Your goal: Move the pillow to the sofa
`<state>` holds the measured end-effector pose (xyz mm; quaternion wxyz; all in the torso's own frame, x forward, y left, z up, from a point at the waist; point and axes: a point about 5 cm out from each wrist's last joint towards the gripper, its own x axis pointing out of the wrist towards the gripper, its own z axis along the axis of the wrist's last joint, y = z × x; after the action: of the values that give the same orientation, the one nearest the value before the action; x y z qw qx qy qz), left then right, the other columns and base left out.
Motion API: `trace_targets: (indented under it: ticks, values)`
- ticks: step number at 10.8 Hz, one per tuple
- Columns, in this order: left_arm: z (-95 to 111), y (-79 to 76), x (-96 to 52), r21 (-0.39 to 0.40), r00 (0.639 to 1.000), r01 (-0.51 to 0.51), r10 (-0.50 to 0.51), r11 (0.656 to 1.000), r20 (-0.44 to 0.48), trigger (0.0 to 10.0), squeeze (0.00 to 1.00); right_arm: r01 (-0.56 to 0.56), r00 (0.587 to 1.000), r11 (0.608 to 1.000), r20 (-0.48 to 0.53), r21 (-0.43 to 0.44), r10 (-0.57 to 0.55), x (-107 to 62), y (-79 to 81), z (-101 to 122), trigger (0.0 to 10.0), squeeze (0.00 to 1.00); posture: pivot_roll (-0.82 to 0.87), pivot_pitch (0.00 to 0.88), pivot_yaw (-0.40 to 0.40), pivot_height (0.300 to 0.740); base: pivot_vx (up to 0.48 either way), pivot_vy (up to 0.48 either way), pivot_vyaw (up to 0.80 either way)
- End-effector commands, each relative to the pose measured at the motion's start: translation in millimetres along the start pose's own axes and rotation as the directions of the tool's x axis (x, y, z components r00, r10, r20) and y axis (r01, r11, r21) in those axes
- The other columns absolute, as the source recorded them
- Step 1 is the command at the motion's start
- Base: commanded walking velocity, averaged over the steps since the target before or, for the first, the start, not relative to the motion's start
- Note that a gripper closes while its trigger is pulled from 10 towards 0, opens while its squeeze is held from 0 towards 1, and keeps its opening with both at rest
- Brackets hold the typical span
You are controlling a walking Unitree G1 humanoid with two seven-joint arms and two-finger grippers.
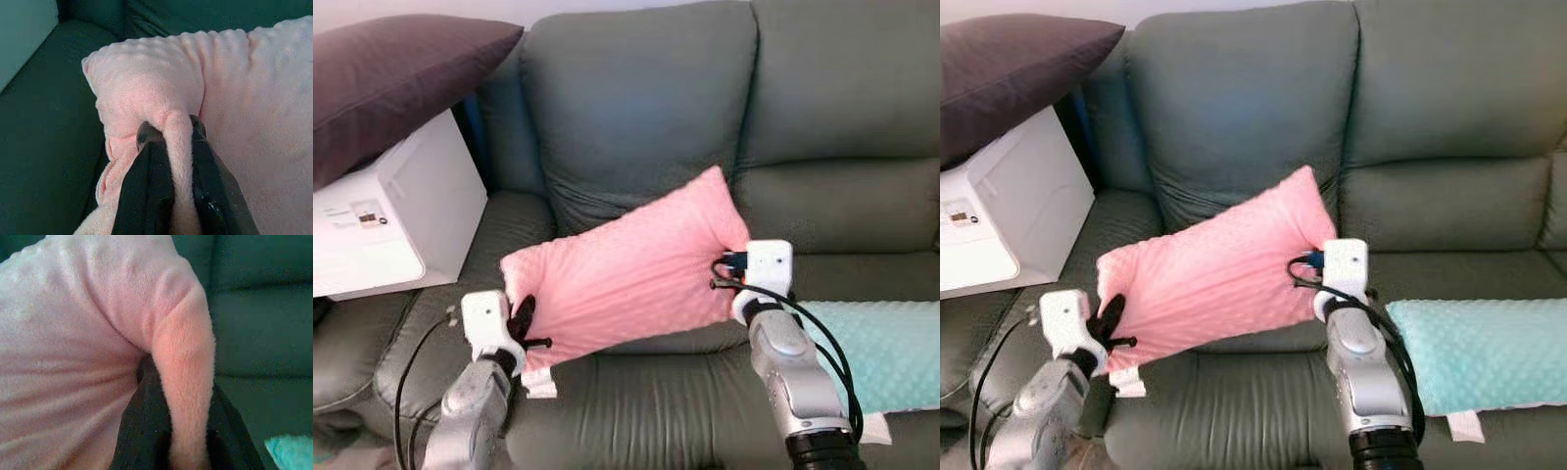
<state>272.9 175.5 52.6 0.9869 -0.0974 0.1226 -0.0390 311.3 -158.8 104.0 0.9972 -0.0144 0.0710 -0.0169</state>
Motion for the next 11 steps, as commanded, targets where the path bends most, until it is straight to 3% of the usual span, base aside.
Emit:
trace_targets:
  ticks: [1,3,5,7,9,11]
  values:
    - [-0.8,17.4,-0.7,0.06,0.999,-0.036,0.037,0.998,-0.021,10.0,0.0,0.13,0.991,0.991,-0.041,0.029,-0.129,-2.1,-23.4,-7.4,10.0,0.0,-0.23,0.107,0.148,0.74,0.0,0.0,0.0]
    - [0.3,15.6,9.5,0.131,0.998,0.032,-0.026,0.991,-0.051,10.0,0.0,0.153,0.987,0.988,-0.052,0.021,-0.152,-8.7,-27.9,-13.0,10.0,0.0,-0.23,0.146,0.181,0.74,0.0,0.0,0.0]
    - [0.2,15.2,16.7,0.137,0.998,0.043,-0.035,0.99,-0.06,10.0,0.0,0.201,0.977,0.979,-0.082,0.033,-0.198,-18.2,-35.5,-22.8,10.0,0.0,-0.24,0.19,0.218,0.74,0.0,0.0,0.0]
    - [1.9,12.5,27.5,0.122,0.998,0.032,-0.026,0.992,-0.053,10.0,0.0,0.175,0.981,0.984,-0.088,0.034,-0.172,-24.1,-30.6,-29.2,10.0,0.0,-0.24,0.231,0.231,0.74,0.0,0.0,0.0]
    - [6.6,-2.3,42.5,0.151,0.995,0.094,-0.086,0.984,-0.057,10.0,0.0,0.148,0.985,0.989,-0.088,0.014,-0.146,-29.6,-27.6,-29.0,10.0,0.0,-0.24,0.279,0.238,0.74,0.0,0.0,0.0]
    - [4.8,-18.7,56.8,0.171,0.987,0.143,-0.128,0.975,-0.095,10.0,0.0,0.249,0.96,0.969,-0.137,0.008,-0.245,-35.7,-52.4,-37.7,10.0,0.0,-0.27,0.327,0.241,0.74,0.0,0.0,0.0]
